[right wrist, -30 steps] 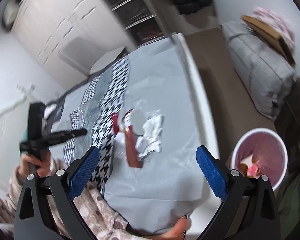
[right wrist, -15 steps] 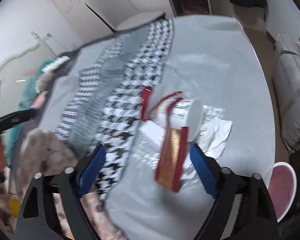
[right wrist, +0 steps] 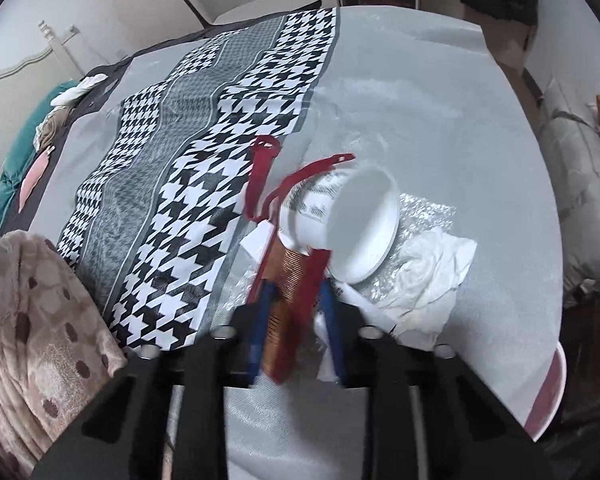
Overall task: Collect trash
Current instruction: 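Grasp the red strap with the right tool while the left tool lifts the plastic bag, then carry the plastic bag and red strap over the wastebasket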
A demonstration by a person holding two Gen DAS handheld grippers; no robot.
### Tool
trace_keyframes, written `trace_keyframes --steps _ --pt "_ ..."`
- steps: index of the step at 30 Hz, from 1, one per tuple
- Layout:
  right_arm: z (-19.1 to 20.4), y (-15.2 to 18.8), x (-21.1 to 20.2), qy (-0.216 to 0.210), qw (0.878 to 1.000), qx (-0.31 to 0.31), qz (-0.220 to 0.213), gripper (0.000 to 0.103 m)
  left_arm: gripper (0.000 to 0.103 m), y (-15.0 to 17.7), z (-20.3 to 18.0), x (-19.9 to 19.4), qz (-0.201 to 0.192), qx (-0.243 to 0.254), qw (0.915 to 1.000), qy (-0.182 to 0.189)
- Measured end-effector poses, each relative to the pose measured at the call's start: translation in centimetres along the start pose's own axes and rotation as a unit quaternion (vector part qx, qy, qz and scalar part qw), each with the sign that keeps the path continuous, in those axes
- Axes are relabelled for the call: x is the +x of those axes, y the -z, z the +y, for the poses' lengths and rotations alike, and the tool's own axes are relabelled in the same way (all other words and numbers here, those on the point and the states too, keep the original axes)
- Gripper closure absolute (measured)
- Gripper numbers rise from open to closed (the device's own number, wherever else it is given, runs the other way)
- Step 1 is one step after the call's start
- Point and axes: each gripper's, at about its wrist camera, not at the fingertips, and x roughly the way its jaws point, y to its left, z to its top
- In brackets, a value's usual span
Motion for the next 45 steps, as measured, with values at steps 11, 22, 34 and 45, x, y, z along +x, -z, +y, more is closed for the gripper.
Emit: trace_keyframes --steps 11,22,34,45 --pt "-0.4 1.0 -1.4 -0.081 0.995 0.055 -0.018 0.101 0.077 0.2 -0.4 0.4 0.001 -0.004 0.9999 0.01" --pt "0.2 0.9 3.8 -0.133 0.986 0.099 0.025 0.086 0.077 0.7 -0.3 0.8 0.01 -0.007 0.9999 0.009" --pt "1.0 -0.4 0.3 -0.147 0.984 0.094 -0.034 0.103 0.077 -0.3 -0.9 1.5 0.013 0.006 0.9998 0.015" --pt "-4.8 0.0 -16.2 -0.148 0.973 0.086 -0.152 0.103 0.077 -4.4 -8.6 2.2 -0.001 0.096 0.9922 0.08"
